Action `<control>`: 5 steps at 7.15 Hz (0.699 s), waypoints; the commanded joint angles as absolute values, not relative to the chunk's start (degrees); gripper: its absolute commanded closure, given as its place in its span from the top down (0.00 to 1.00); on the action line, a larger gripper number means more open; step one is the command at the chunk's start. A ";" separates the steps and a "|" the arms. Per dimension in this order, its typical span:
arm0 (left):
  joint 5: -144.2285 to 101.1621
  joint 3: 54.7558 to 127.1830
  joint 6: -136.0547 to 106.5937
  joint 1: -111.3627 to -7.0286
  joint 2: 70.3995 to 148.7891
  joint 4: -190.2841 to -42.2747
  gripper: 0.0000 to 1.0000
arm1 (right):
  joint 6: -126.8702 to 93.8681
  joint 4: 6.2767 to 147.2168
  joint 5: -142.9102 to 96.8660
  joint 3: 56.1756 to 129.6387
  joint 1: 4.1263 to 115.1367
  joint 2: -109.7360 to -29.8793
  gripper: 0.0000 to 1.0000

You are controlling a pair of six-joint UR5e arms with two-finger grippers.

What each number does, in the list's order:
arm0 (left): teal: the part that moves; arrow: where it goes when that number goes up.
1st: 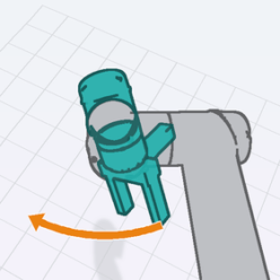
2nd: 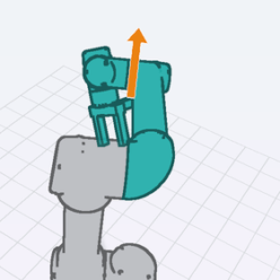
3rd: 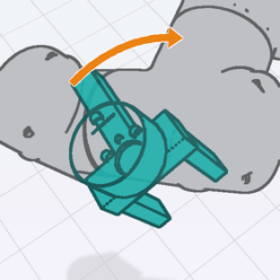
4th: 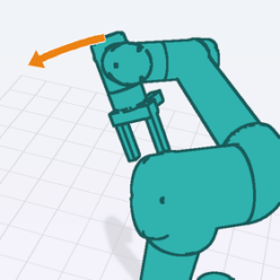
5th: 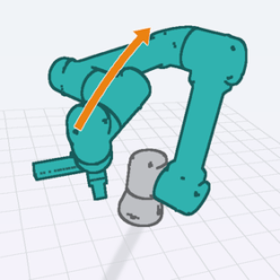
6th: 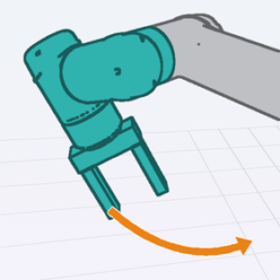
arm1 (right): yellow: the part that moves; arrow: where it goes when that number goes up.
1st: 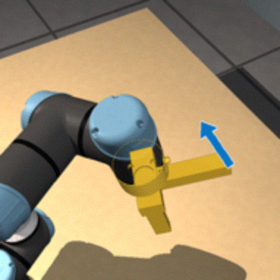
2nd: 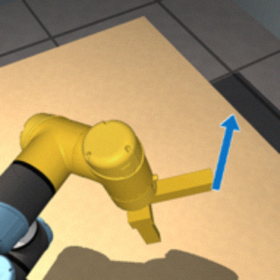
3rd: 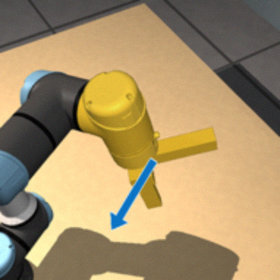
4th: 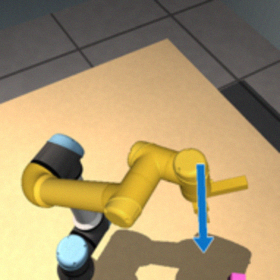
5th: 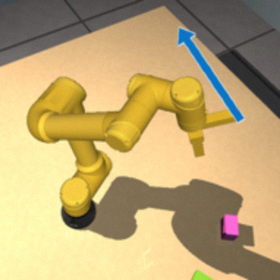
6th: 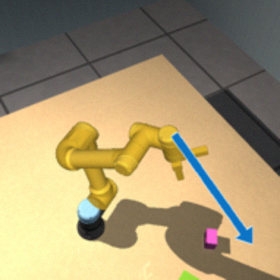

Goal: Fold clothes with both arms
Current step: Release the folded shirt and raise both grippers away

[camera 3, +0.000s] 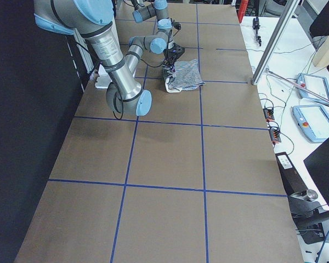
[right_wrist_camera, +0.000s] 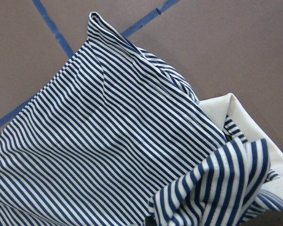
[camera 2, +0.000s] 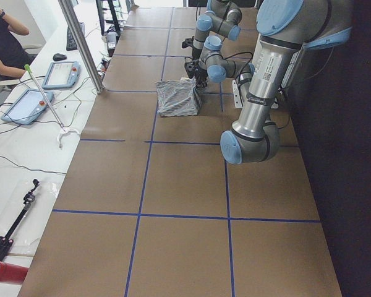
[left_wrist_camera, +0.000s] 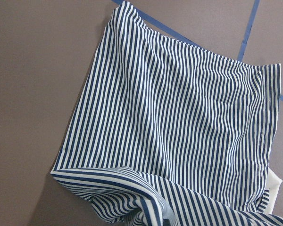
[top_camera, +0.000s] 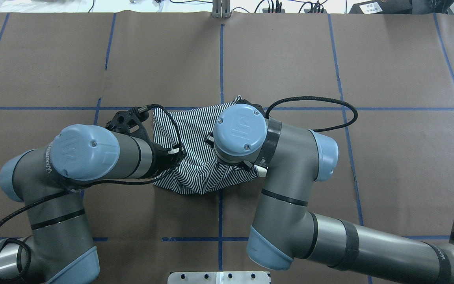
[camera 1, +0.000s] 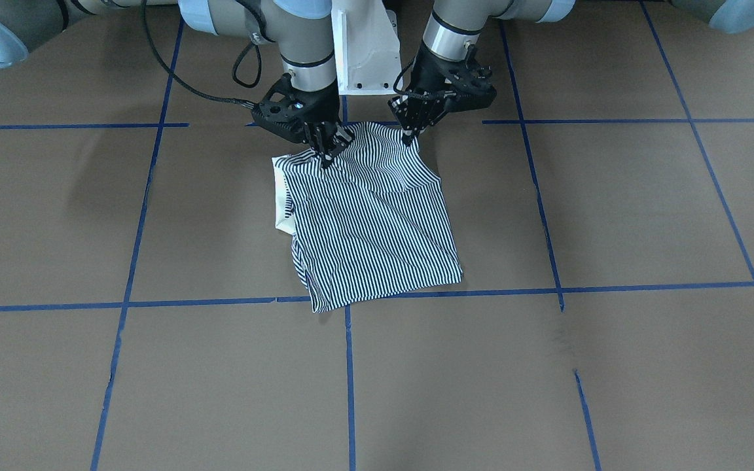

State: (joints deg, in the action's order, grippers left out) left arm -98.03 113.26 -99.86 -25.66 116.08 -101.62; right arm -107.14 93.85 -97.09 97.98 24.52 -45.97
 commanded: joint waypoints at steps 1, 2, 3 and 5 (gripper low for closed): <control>-98.17 111.28 -99.76 -30.55 116.28 -102.57 0.00 | -103.65 91.16 -96.94 92.59 28.36 -44.22 0.00; -98.43 103.87 -99.32 -35.02 118.89 -105.35 0.27 | -102.23 84.09 -97.03 81.50 31.17 -39.60 0.00; -98.52 96.75 -92.27 -39.07 120.31 -109.82 0.99 | -102.22 77.15 -97.03 68.95 33.64 -33.55 0.65; -98.61 93.44 -83.01 -44.89 120.50 -110.39 1.00 | -99.24 72.07 -98.17 64.96 38.91 -32.26 1.00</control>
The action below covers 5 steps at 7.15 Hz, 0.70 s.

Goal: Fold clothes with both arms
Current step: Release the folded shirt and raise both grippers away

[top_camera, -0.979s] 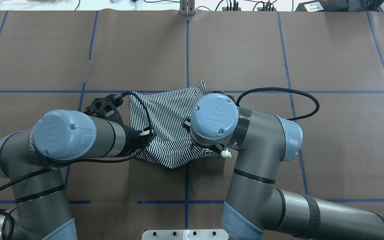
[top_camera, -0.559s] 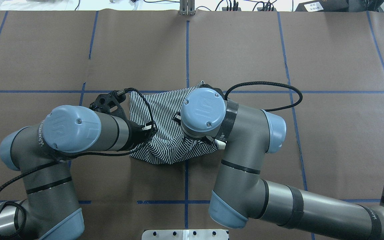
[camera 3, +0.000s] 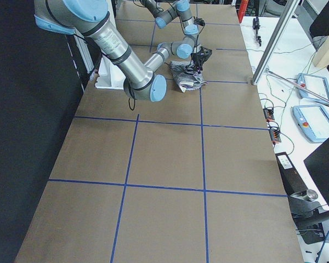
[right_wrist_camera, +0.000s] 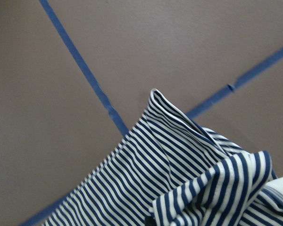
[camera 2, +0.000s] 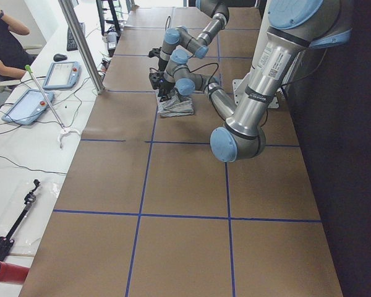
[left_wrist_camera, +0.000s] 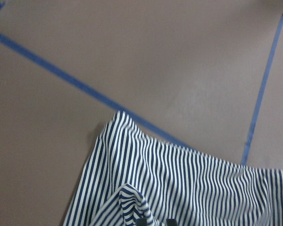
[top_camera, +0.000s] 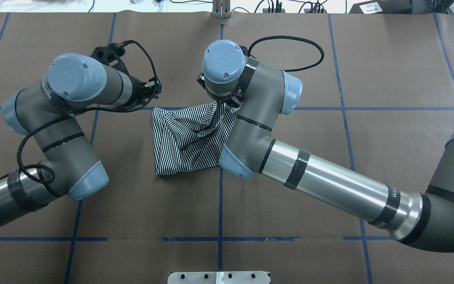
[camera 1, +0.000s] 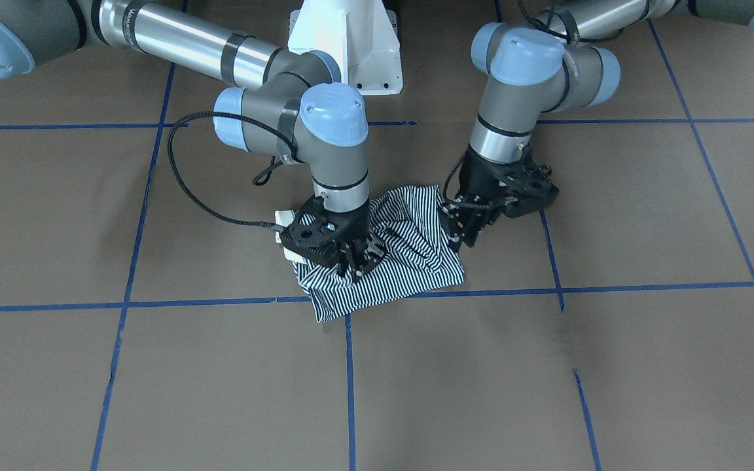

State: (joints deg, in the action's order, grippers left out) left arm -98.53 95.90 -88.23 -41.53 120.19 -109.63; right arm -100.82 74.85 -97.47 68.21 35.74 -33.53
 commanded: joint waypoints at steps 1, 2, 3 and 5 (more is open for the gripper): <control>-100.35 93.34 -82.53 -45.35 120.50 -110.39 1.00 | -98.71 72.16 -98.09 63.47 39.89 -32.34 1.00; -103.42 93.60 -82.27 -45.87 120.41 -110.56 1.00 | -97.66 72.25 -99.13 63.54 40.51 -32.17 1.00; -104.23 93.17 -83.92 -45.44 121.45 -110.91 1.00 | -94.34 72.86 -101.32 63.98 41.56 -32.17 1.00; -103.11 86.62 -93.04 -40.90 125.21 -114.16 1.00 | -79.53 78.55 -108.33 65.47 46.90 -32.43 1.00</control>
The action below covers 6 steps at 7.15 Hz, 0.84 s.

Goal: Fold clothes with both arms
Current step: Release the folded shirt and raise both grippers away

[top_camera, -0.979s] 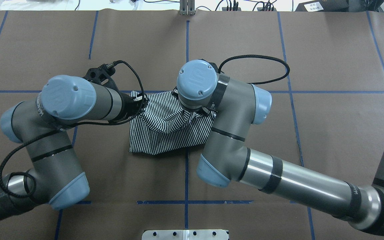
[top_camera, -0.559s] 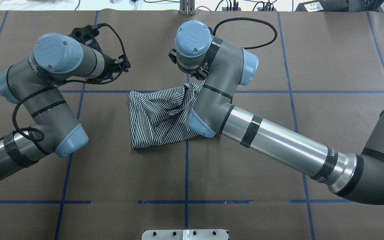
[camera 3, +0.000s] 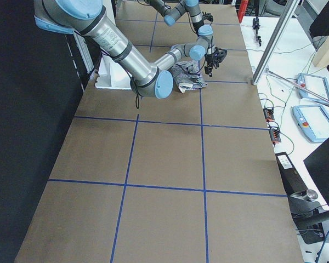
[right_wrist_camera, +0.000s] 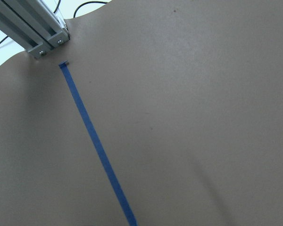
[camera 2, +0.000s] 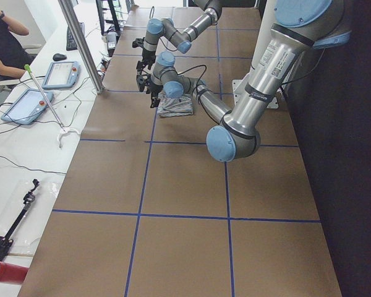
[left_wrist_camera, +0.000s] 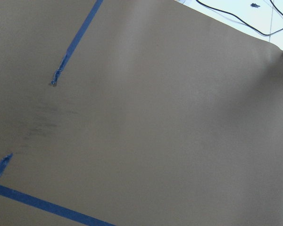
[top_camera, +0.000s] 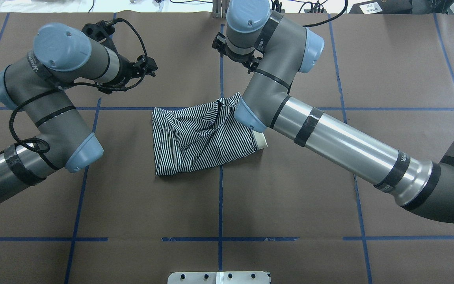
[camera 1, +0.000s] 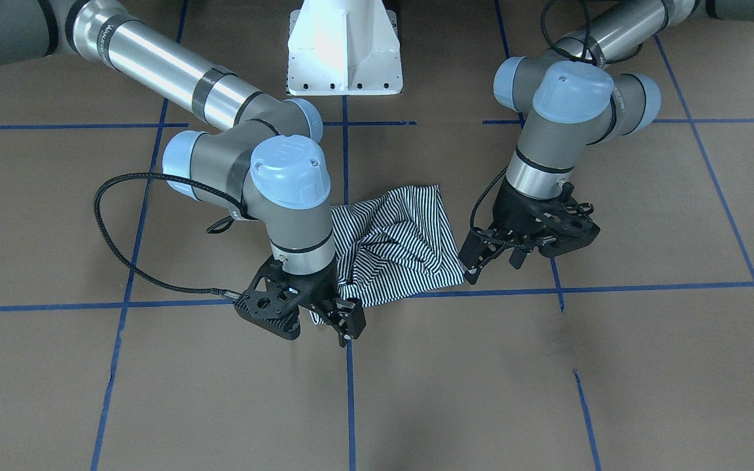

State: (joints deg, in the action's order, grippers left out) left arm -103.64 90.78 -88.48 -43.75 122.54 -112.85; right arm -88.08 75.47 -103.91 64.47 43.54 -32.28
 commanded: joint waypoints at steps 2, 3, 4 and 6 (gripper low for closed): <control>-99.50 82.37 -90.81 -38.60 127.43 -114.00 0.89 | -77.43 78.84 -114.77 66.62 51.40 -32.87 1.00; -98.62 82.09 -89.49 -38.24 127.44 -113.91 0.81 | -77.43 78.75 -115.31 66.71 52.11 -33.05 1.00; -98.61 82.09 -89.39 -37.97 127.53 -113.99 0.70 | -77.43 78.31 -116.18 67.75 52.55 -34.35 1.00; -98.61 82.26 -88.51 -37.27 127.44 -113.91 0.64 | -77.43 78.22 -116.19 69.26 52.91 -35.60 1.00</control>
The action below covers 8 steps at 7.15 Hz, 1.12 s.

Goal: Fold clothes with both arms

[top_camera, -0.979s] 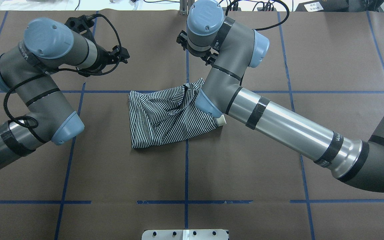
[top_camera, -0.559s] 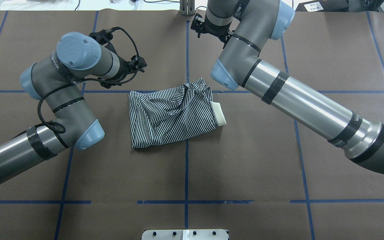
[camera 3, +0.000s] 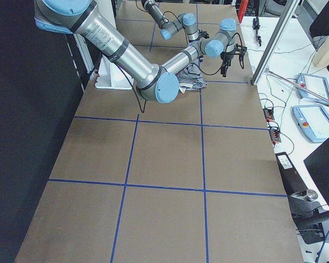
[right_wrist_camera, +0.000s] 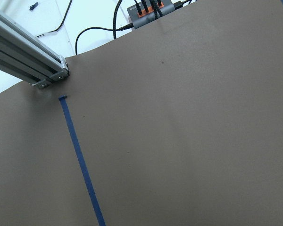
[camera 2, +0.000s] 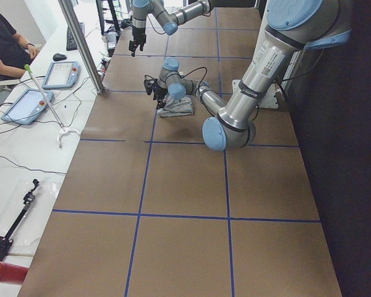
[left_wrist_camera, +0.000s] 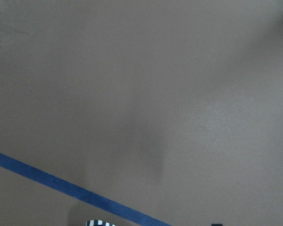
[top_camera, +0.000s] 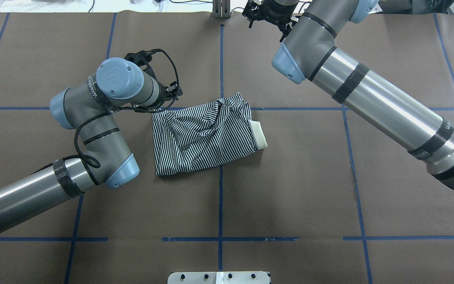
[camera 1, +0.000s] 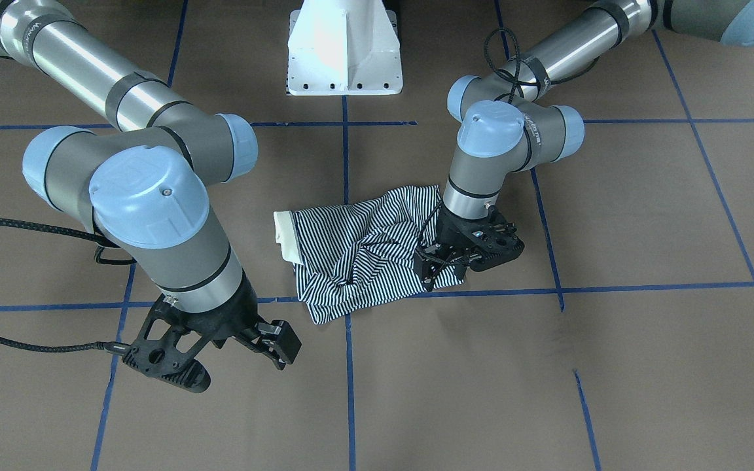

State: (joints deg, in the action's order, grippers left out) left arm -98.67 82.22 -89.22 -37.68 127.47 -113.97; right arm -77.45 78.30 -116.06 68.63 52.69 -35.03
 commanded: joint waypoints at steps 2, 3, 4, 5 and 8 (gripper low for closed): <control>-98.44 82.18 -88.42 -35.69 126.92 -113.82 0.61 | -77.43 78.22 -116.19 69.35 52.82 -35.86 1.00; -98.44 82.26 -88.42 -35.34 126.83 -113.82 0.61 | -77.43 78.14 -116.19 69.35 52.91 -35.86 1.00; -98.52 82.44 -88.42 -35.33 126.83 -113.82 0.56 | -77.43 78.13 -116.19 69.35 52.91 -35.86 1.00; -98.70 82.62 -88.42 -35.33 126.74 -113.82 0.47 | -77.52 78.13 -116.19 69.35 52.91 -35.77 1.00; -98.61 82.62 -88.42 -35.33 126.30 -113.64 0.00 | -77.61 78.05 -116.10 69.35 52.91 -35.86 1.00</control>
State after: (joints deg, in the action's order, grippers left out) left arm -98.69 82.65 -88.42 -35.34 126.60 -113.67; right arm -77.54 78.10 -116.18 69.35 52.91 -35.85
